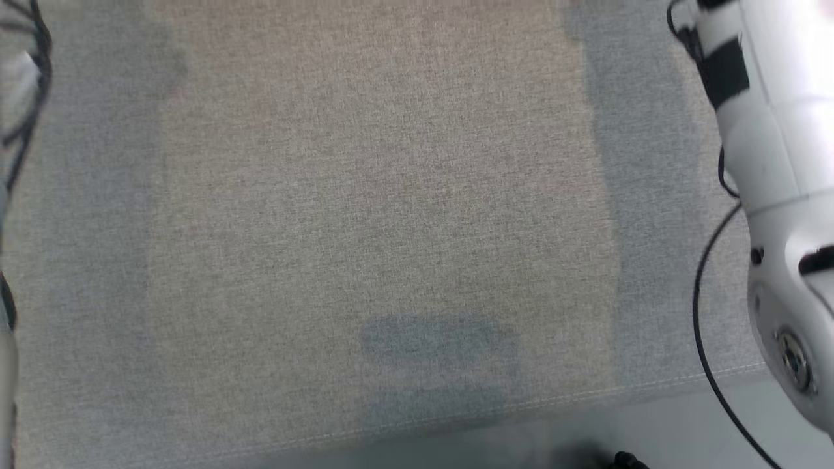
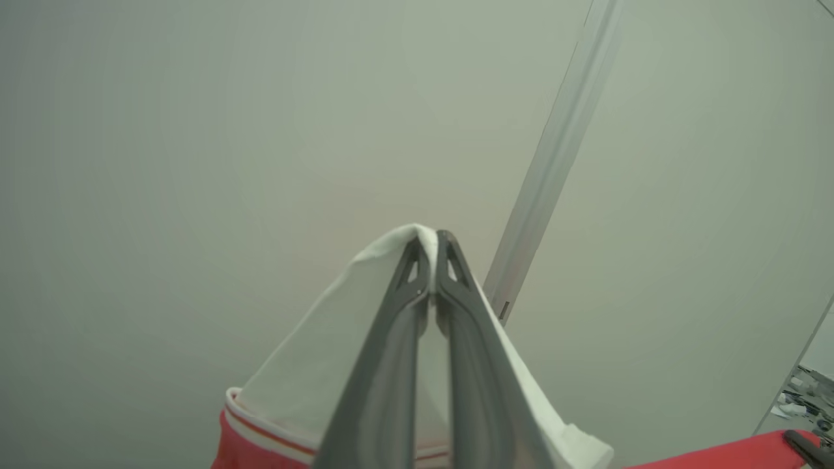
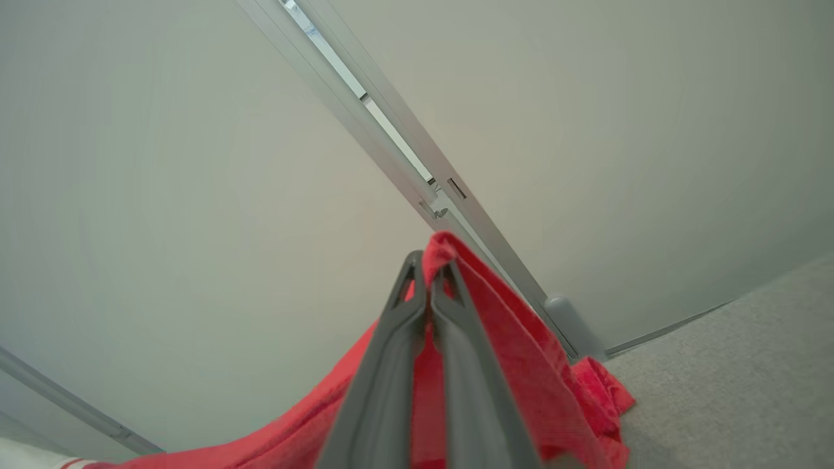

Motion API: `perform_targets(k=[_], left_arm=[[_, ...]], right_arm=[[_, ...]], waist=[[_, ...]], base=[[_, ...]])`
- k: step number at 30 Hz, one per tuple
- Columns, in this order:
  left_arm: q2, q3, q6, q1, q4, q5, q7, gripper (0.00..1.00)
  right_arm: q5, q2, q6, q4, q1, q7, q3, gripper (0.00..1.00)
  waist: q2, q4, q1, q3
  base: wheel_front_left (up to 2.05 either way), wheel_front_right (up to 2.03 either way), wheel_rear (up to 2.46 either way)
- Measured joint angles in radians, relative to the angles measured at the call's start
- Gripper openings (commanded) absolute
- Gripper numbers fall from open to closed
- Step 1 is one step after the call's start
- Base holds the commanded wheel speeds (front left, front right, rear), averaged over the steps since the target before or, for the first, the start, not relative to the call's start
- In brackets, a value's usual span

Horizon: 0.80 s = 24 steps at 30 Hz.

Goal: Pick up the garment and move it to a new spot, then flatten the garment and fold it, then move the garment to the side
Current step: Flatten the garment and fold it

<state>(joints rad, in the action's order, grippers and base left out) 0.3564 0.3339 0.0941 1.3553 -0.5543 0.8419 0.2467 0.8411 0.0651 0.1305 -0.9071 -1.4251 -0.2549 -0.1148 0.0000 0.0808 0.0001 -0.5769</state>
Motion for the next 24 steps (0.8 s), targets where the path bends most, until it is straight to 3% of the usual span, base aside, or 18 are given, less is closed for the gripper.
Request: perform_targets(k=[4, 11, 15, 18, 24], left_arm=[[0.023, -0.027, -0.013, -0.217, 0.155, 0.048, 0.001, 0.0], [0.018, -0.099, -0.095, -0.737, 0.495, 0.106, 0.011, 0.0], [-0.049, -0.171, -0.131, -0.996, 0.66, 0.116, 0.012, 0.0], [-0.095, -0.199, -0.134, -1.16, 0.74, 0.092, 0.014, 0.0], [-0.193, -0.241, -0.132, -1.405, 0.793, 0.001, 0.014, 0.0]], right_arm=[[0.038, 0.053, 0.0, 0.109, 0.168, 0.002, -0.039, 0.0], [0.125, 0.113, 0.0, 0.316, 0.524, 0.001, -0.065, 0.0], [0.145, 0.136, 0.0, 0.459, 0.745, -0.001, -0.089, 0.0], [0.167, 0.153, 0.0, 0.553, 0.893, -0.002, -0.078, 0.0], [0.157, 0.128, 0.0, 0.686, 1.143, -0.004, -0.015, 0.0]], waist=[[0.0, -0.002, -0.0001, 0.045], [0.0, -0.009, -0.0002, 0.147], [0.0, -0.015, -0.0002, 0.21], [0.0, -0.02, -0.0002, 0.256], [0.0, -0.032, -0.0002, 0.339]], base=[[0.0, 0.0, 0.0], [0.0, 0.0, 0.0], [0.0, 0.0, 0.0], [0.0, 0.0, 0.0], [0.0, 0.0, 0.0]])
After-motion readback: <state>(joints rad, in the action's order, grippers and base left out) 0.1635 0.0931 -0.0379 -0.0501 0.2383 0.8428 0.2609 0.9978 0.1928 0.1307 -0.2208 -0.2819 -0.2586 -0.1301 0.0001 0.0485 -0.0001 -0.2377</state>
